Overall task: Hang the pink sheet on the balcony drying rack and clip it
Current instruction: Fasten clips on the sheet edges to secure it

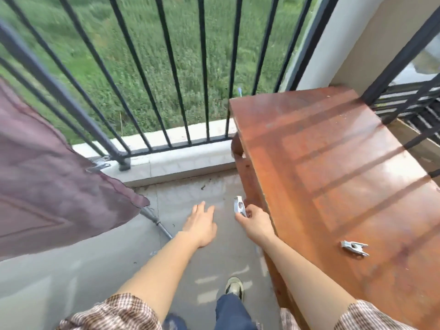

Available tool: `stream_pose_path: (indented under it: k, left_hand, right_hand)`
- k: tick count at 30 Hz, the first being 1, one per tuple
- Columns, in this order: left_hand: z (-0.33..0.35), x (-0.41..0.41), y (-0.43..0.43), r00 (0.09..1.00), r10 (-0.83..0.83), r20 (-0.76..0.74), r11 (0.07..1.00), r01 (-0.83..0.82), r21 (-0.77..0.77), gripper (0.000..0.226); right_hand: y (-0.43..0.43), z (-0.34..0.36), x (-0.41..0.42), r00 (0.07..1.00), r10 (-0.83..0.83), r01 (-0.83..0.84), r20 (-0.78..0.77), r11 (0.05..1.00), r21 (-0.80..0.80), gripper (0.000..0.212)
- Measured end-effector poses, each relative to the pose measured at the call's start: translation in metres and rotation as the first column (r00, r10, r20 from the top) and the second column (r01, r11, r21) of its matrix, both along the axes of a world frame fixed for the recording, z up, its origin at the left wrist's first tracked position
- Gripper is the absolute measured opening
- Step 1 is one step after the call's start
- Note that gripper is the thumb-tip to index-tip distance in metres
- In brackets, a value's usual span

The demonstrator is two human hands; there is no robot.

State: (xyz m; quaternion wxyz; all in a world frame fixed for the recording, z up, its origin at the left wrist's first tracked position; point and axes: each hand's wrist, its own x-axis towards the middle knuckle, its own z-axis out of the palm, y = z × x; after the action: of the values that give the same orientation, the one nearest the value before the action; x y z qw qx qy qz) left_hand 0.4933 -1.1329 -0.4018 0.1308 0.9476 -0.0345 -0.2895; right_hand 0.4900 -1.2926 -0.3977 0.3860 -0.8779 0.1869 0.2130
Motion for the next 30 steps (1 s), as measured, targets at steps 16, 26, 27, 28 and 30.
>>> stream_pose_path:
  k: [16,26,27,28,30]
  left_hand:
    - [0.084,-0.16,0.469,0.706,0.661,0.255,0.734,-0.678,-0.026,0.045]
    - [0.144,-0.253,0.688,0.463,0.805,0.372,0.483,-0.875,0.045,0.042]
    - [0.148,-0.26,0.709,0.441,0.812,0.383,0.461,-0.887,0.044,0.043]
    - [0.152,-0.268,0.731,0.42,0.817,0.394,0.44,-0.897,0.044,0.044]
    - [0.158,-0.284,0.78,0.382,0.823,0.42,0.403,-0.914,0.042,0.044]
  right_hand:
    - [0.484,0.039,-0.03,0.786,0.584,-0.616,0.202,0.764,0.19,0.05]
    - [0.774,0.122,-0.087,0.582,0.754,-0.801,0.305,0.466,0.375,0.018]
    - [0.801,0.129,-0.095,0.561,0.77,-0.809,0.305,0.432,0.399,0.019]
    - [0.827,0.135,-0.102,0.543,0.785,-0.811,0.298,0.398,0.429,0.02]
    - [0.88,0.146,-0.115,0.5,0.813,-0.811,0.299,0.319,0.49,0.018]
